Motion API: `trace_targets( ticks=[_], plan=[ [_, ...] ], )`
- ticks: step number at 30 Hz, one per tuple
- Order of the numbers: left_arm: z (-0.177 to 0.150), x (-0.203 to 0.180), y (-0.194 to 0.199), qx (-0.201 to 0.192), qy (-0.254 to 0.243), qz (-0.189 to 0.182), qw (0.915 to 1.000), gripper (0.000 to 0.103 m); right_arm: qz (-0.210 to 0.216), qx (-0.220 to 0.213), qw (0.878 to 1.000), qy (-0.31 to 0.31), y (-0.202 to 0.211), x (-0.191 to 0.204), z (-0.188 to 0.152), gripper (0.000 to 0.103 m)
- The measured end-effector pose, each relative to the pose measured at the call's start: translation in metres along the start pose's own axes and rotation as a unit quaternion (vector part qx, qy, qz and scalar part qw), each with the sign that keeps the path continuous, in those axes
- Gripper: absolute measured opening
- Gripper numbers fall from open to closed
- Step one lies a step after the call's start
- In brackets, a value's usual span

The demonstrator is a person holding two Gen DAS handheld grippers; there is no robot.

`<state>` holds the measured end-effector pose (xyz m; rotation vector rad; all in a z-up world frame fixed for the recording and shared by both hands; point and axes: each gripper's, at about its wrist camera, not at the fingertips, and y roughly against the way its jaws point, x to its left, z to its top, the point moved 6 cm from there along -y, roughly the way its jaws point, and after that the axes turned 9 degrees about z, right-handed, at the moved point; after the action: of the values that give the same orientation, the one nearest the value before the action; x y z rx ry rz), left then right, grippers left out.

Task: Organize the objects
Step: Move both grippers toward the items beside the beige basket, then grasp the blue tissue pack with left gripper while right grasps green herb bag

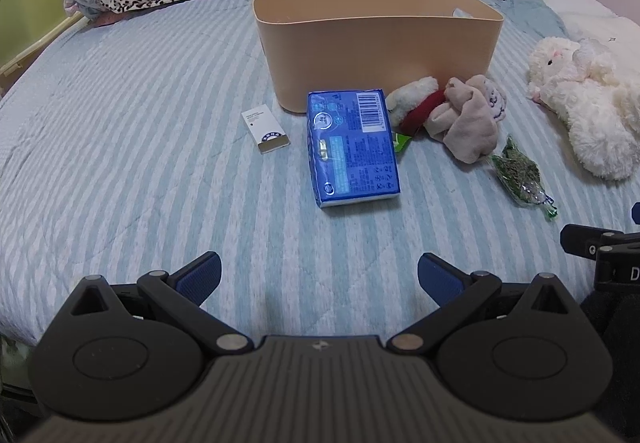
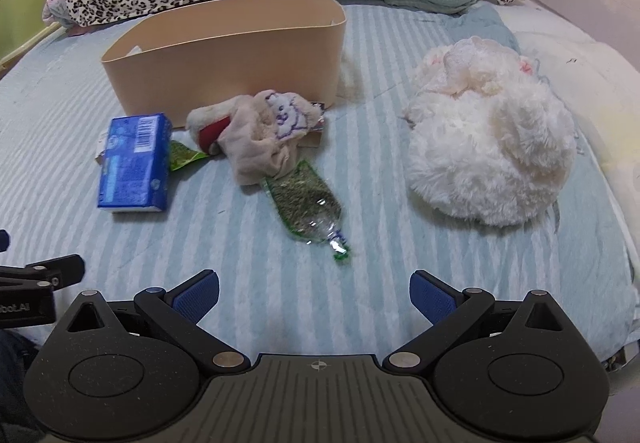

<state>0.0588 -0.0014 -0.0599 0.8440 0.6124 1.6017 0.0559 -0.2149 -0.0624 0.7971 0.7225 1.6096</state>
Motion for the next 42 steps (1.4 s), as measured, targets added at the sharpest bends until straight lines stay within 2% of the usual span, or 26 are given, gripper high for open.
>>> trace_targets(
  ticks=[7,16,23,32,37,39,40,42],
  plan=[
    [0.008,-0.003,-0.015,0.003,-0.002,-0.005,1.0,0.103,0.003,0.002,1.0,0.008,-0.015,-0.007,0.006,0.103],
    [0.029,-0.006,-0.046,-0.001,-0.001,0.006,1.0,0.103,0.007,0.004,1.0,0.022,-0.045,-0.018,0.023,0.103],
    [0.045,-0.02,-0.073,0.008,0.003,-0.013,0.9999,0.103,0.027,0.02,0.999,0.038,-0.078,-0.017,0.036,0.103],
    [0.057,-0.035,-0.106,0.018,-0.006,-0.018,0.9997,0.103,0.053,0.049,0.997,0.04,-0.121,-0.015,0.039,0.103],
    [0.057,-0.031,-0.119,0.026,0.002,-0.032,0.9991,0.102,0.059,0.043,0.997,0.036,-0.129,-0.018,0.044,0.103],
    [0.057,-0.029,-0.12,0.028,-0.001,-0.041,0.9988,0.088,0.059,0.046,0.996,0.039,-0.134,-0.019,0.043,0.103],
    [0.057,-0.027,-0.119,0.027,-0.004,-0.044,0.9987,0.087,0.061,0.047,0.996,0.041,-0.135,-0.019,0.043,0.103],
    [0.057,-0.024,-0.116,0.021,-0.003,-0.051,0.9984,0.075,0.062,0.049,0.996,0.041,-0.134,-0.02,0.043,0.103]
  ],
)
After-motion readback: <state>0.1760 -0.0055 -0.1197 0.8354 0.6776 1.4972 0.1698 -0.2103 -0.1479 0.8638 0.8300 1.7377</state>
